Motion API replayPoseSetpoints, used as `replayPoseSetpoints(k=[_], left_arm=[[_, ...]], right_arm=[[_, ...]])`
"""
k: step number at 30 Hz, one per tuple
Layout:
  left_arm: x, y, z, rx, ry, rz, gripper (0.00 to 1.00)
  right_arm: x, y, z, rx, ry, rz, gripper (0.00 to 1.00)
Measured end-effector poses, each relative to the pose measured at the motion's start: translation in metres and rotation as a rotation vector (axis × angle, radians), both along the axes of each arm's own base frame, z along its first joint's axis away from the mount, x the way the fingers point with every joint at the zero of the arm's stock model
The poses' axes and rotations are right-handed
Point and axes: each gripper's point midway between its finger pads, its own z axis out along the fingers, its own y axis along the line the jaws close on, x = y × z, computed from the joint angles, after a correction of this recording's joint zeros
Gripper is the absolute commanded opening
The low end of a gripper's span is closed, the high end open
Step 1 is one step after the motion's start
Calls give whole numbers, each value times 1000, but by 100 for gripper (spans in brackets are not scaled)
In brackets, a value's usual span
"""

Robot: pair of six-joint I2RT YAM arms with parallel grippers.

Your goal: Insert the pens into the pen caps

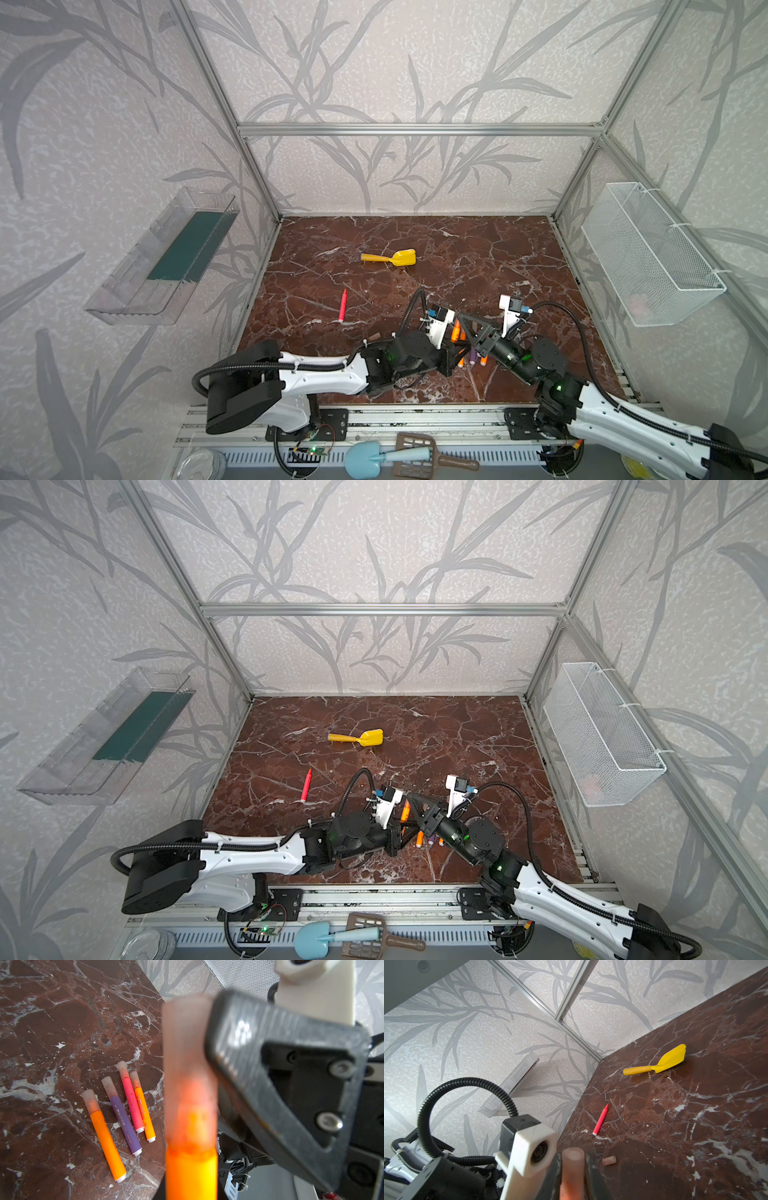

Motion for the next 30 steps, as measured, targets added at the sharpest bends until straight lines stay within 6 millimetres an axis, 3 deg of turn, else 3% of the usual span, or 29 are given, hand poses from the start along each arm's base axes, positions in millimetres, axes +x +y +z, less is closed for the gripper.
replayPoseSetpoints(k=[8, 16, 23, 30], left_arm=[[3, 3, 9, -22, -16, 11, 0], [4, 10, 6, -2, -41, 26, 0], [-3, 16, -7, 96, -97, 29, 0], [-9, 21, -20, 189, -142, 28, 0]], right_arm=[[-5, 0, -9, -47, 8, 17, 53], [-2, -17, -3, -60, -8, -57, 70], [11, -17, 13, -100, 30, -118, 66], [27, 2, -2, -186, 113, -124, 54]])
